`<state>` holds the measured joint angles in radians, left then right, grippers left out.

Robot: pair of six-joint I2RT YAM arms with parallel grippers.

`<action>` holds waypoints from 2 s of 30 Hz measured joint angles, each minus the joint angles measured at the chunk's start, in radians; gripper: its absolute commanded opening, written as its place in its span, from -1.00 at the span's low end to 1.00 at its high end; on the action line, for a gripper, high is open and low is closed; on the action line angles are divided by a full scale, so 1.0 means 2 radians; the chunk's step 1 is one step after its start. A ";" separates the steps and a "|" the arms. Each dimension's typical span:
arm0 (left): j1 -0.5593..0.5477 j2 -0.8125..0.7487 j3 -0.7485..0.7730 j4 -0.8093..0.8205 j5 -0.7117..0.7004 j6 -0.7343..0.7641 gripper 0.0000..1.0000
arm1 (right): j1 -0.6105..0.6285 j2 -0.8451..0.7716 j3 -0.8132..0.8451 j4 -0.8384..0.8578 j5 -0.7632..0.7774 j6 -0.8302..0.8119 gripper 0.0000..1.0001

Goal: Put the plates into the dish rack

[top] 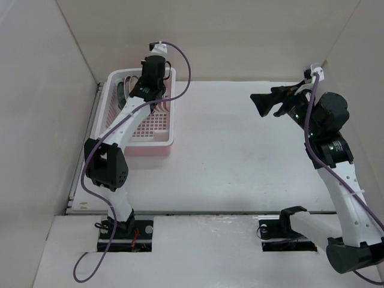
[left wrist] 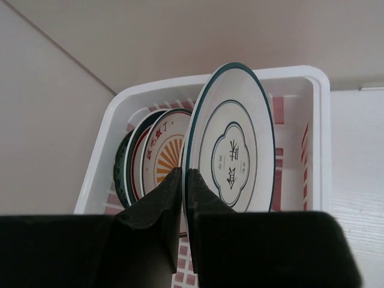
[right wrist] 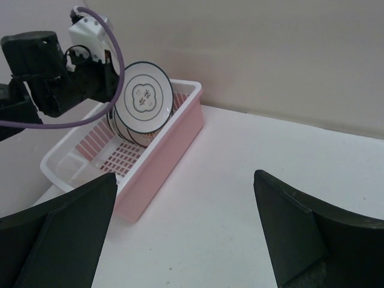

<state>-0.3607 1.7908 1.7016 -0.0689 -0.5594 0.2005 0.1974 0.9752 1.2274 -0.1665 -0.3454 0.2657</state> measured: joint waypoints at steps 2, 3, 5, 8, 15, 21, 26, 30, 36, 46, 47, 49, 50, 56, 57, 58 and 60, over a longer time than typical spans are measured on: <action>0.000 0.011 -0.008 0.015 -0.003 0.013 -1.00 | 0.000 0.004 0.000 0.000 -0.002 0.000 1.00; 0.000 0.014 -0.014 0.022 -0.005 0.018 -1.00 | 0.000 0.005 0.000 0.001 -0.002 0.000 1.00; 0.001 0.016 -0.031 0.037 -0.008 0.032 -1.00 | 0.000 0.007 0.000 0.001 -0.004 0.000 1.00; 0.001 0.018 -0.044 0.051 -0.011 0.049 -1.00 | 0.000 0.011 0.000 0.001 -0.007 0.000 1.00; 0.002 0.021 -0.068 0.103 -0.019 0.078 -1.00 | 0.000 0.013 0.000 0.001 -0.010 0.000 1.00; 0.005 0.033 -0.081 0.120 -0.021 0.083 -1.00 | 0.000 0.013 0.000 0.001 -0.011 0.000 1.00; 0.006 0.037 -0.082 0.130 -0.017 0.075 -1.00 | 0.000 0.013 0.000 0.001 -0.011 0.000 1.00; 0.006 0.039 -0.082 0.119 -0.005 0.065 -1.00 | 0.000 0.013 0.000 0.001 -0.011 0.000 1.00; 0.006 0.040 -0.082 0.103 0.003 0.058 -1.00 | 0.000 0.013 0.000 0.001 -0.015 0.000 1.00; 0.004 0.040 -0.110 0.107 -0.001 0.043 -1.00 | 0.000 0.013 0.000 0.001 -0.016 0.000 1.00; 0.004 0.040 -0.110 0.108 -0.002 0.041 -1.00 | 0.000 0.013 0.000 0.001 -0.017 0.000 1.00; 0.004 0.040 -0.110 0.107 -0.005 0.037 -0.96 | 0.000 0.013 0.000 0.001 -0.019 0.000 1.00; 0.004 0.040 -0.110 0.107 -0.006 0.035 -0.84 | 0.000 0.012 0.000 0.001 -0.020 0.000 1.00; 0.004 0.045 -0.110 0.082 -0.011 0.027 -0.56 | 0.000 0.004 0.000 0.002 -0.024 0.000 1.00; 0.004 0.047 -0.110 0.079 -0.010 0.026 -0.54 | 0.000 0.003 0.000 0.001 -0.024 0.000 1.00; 0.004 0.050 -0.110 0.076 -0.010 0.025 -0.54 | 0.000 0.003 0.000 0.002 -0.024 0.000 1.00; 0.004 0.052 -0.110 0.073 -0.010 0.024 -0.42 | 0.000 0.003 0.000 0.002 -0.024 0.000 1.00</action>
<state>-0.3531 1.8957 1.4818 0.0772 -0.5793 0.2481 0.1967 0.9806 1.2266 -0.1635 -0.3935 0.2661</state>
